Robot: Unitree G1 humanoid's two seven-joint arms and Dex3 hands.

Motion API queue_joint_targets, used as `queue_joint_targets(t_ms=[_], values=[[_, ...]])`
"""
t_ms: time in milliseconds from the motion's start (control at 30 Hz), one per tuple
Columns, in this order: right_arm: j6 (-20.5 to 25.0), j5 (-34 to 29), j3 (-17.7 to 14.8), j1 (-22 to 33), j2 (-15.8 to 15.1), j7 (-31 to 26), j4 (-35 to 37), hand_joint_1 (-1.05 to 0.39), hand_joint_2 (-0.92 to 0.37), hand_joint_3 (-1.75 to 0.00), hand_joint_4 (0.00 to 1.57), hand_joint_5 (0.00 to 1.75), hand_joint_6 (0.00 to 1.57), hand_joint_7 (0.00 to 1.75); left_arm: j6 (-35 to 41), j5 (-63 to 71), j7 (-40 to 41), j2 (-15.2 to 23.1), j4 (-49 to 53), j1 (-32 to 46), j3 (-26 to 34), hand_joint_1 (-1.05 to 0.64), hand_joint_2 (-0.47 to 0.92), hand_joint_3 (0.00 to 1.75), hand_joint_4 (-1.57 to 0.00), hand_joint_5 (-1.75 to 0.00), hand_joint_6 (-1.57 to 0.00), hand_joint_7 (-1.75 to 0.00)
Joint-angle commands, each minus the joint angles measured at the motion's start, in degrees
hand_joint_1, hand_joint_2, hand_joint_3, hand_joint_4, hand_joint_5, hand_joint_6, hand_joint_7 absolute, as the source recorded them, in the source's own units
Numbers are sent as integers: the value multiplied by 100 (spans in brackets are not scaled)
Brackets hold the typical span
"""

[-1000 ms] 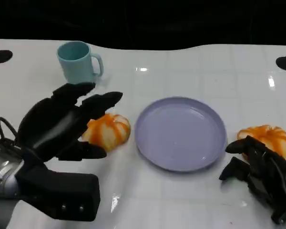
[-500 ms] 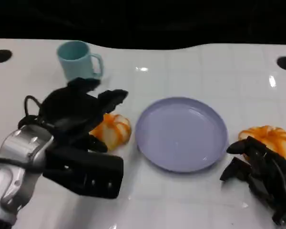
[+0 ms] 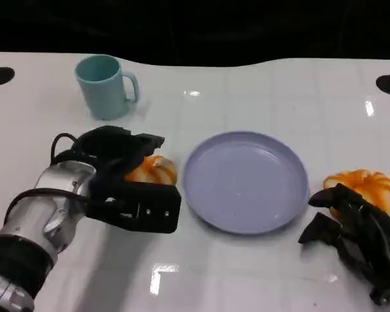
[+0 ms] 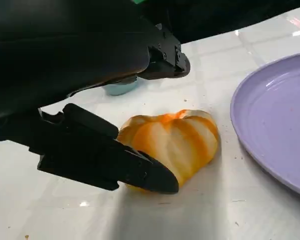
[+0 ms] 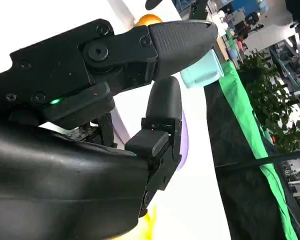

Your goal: Grasp the bread from the table and place it into the plate.

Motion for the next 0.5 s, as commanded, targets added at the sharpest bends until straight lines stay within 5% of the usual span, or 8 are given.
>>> queue_joint_targets(t_ms=[33,400,500], values=[[99,20,-33,127,-34,-58,-9,-54,-92,-20,68,156,62,124,-6,-90,128,102,104,-160,-99,-63,83,0,-11,-11,-21,0],[104,11,-42,129,-30,-56,-16,-54,-92,-20,68,156,62,124,21,-197,177,144,127,-193,-212,-63,83,0,-12,-8,-21,0],[-86,-64,-30,149,-89,20,75,-54,-92,-21,66,156,61,124,28,-193,394,-569,2028,-800,-471,-63,83,0,-16,-10,-24,-1]])
